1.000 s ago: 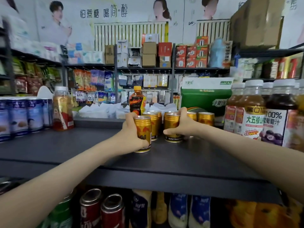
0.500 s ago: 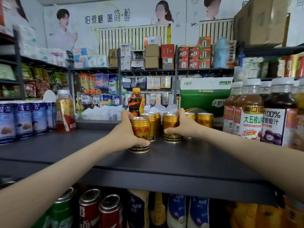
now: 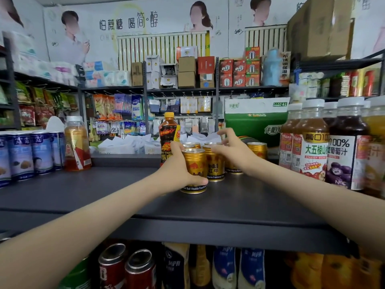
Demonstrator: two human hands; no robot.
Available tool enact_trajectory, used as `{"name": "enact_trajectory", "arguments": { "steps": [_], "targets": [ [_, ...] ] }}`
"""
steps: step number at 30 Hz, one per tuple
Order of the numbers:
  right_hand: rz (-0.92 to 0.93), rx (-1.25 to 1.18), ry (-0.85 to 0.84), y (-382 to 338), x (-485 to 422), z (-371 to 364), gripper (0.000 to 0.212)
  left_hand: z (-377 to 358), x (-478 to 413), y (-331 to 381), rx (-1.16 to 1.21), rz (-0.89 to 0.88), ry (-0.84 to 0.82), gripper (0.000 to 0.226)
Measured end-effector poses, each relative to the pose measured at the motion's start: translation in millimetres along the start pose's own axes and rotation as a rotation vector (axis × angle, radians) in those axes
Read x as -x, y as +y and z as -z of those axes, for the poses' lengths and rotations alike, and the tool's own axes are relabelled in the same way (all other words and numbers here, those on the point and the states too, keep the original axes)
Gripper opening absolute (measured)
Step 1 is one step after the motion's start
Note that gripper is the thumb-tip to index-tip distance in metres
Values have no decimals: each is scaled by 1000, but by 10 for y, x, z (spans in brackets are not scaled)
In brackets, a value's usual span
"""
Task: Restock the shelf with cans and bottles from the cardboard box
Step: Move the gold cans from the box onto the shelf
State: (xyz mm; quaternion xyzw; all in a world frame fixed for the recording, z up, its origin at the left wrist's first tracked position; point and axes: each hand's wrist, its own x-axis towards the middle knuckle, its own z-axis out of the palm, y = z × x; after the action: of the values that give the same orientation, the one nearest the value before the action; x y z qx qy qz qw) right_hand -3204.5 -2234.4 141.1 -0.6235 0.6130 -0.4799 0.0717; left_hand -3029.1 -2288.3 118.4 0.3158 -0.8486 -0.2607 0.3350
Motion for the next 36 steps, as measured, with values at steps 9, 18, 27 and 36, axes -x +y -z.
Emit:
{"name": "enact_trajectory", "arguments": {
  "steps": [9, 18, 27, 36],
  "targets": [
    [13, 89, -138, 9, 346, 30, 64, 75, -162, 57, -115, -113, -380, 105],
    [-206, 185, 83, 237, 324, 509, 68, 110, -528, -374, -282, -47, -4, 77],
    [-304, 148, 86, 378, 99, 396, 67, 65, -656, -309, -298, -13, -5, 77],
    [-319, 211, -24, 381, 43, 401, 71, 73, -648, -242, -340, -20, -66, 73]
  ]
}}
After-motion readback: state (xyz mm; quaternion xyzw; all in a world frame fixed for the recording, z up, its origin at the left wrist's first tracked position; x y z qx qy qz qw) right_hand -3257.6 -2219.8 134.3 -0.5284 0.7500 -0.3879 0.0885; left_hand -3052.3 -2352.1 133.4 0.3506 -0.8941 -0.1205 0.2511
